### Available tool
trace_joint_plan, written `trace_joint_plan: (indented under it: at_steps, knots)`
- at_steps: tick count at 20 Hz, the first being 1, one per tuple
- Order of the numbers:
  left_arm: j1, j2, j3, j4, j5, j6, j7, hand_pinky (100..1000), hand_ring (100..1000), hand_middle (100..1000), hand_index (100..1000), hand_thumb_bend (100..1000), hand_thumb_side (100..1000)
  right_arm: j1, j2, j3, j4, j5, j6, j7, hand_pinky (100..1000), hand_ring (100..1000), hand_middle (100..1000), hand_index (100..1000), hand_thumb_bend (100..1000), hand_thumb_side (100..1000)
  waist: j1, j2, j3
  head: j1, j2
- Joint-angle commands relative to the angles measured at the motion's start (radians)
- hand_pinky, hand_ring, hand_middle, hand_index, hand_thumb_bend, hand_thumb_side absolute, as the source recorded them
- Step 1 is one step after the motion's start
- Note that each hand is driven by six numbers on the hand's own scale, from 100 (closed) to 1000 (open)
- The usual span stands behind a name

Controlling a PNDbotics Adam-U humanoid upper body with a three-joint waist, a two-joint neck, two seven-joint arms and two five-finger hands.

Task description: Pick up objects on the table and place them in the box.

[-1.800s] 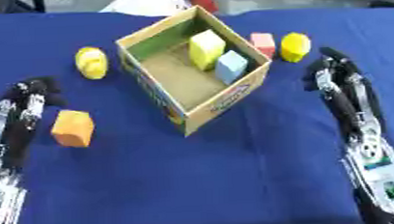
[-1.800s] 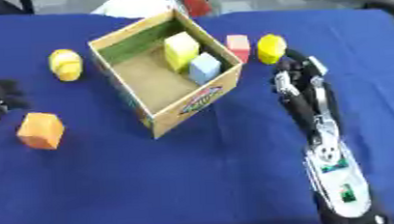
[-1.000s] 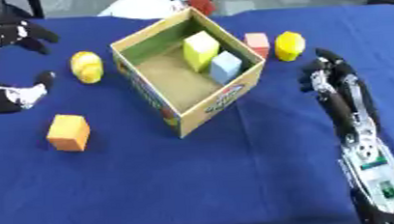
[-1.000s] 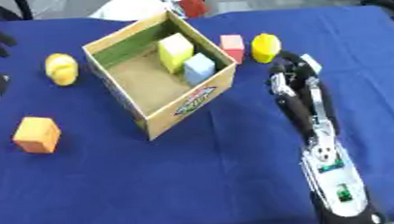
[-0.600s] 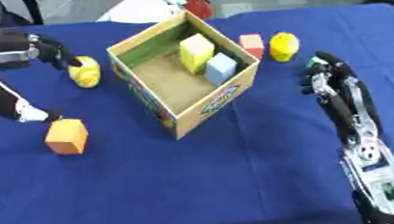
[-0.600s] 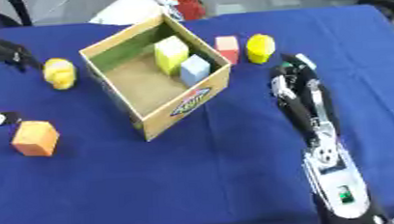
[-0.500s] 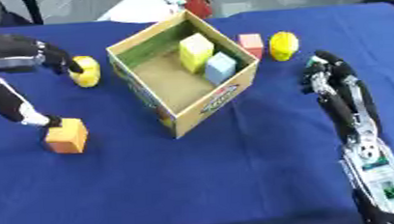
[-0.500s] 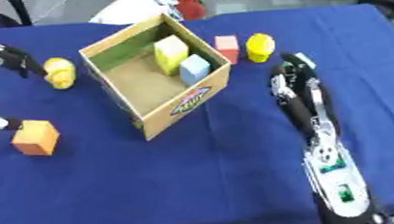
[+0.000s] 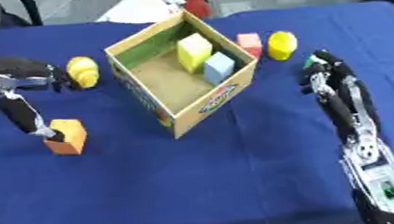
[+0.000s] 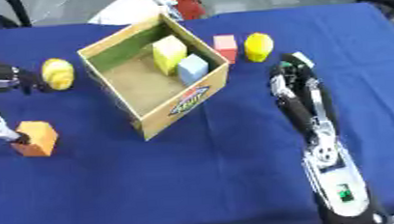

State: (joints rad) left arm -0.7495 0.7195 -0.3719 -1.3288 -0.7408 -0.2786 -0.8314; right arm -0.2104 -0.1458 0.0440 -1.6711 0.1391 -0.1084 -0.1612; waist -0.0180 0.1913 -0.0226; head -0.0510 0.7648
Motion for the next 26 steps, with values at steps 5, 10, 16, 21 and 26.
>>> trace_joint_plan:
  at_steps: [5, 10, 16, 21, 26]
  knots:
    - [-0.001, 0.026, -0.007, 0.02, 0.049, -0.124, -0.075, 818, 786, 831, 930, 600, 484, -0.006, -0.014, -0.004, -0.013, 0.001, -0.003, 0.002, 562, 600, 607, 876, 100, 632, 0.014, -0.022, -0.001, -0.003, -0.001]
    - [0.018, 0.044, -0.021, 0.012, 0.055, -0.147, -0.076, 816, 786, 831, 924, 619, 485, -0.006, -0.014, -0.004, -0.013, 0.0, -0.003, 0.003, 562, 600, 607, 876, 100, 633, 0.015, -0.022, -0.001, -0.002, 0.0]
    - [0.047, 0.06, -0.019, 0.002, 0.105, -0.158, -0.076, 815, 777, 822, 917, 605, 541, -0.006, -0.014, -0.004, -0.012, -0.001, -0.003, 0.004, 562, 600, 607, 876, 100, 633, 0.013, -0.022, 0.0, -0.002, 0.002]
    - [0.067, 0.082, -0.032, -0.025, 0.129, -0.155, -0.076, 778, 710, 740, 863, 563, 499, -0.006, -0.014, -0.003, -0.012, -0.002, -0.003, 0.006, 562, 600, 606, 876, 100, 634, 0.013, -0.021, -0.001, -0.002, 0.002]
    - [0.091, 0.099, -0.038, -0.045, 0.125, -0.148, -0.076, 707, 586, 598, 747, 524, 444, -0.007, -0.015, -0.003, -0.011, -0.001, -0.003, 0.006, 563, 600, 606, 876, 100, 634, 0.015, -0.021, -0.002, -0.002, 0.004]
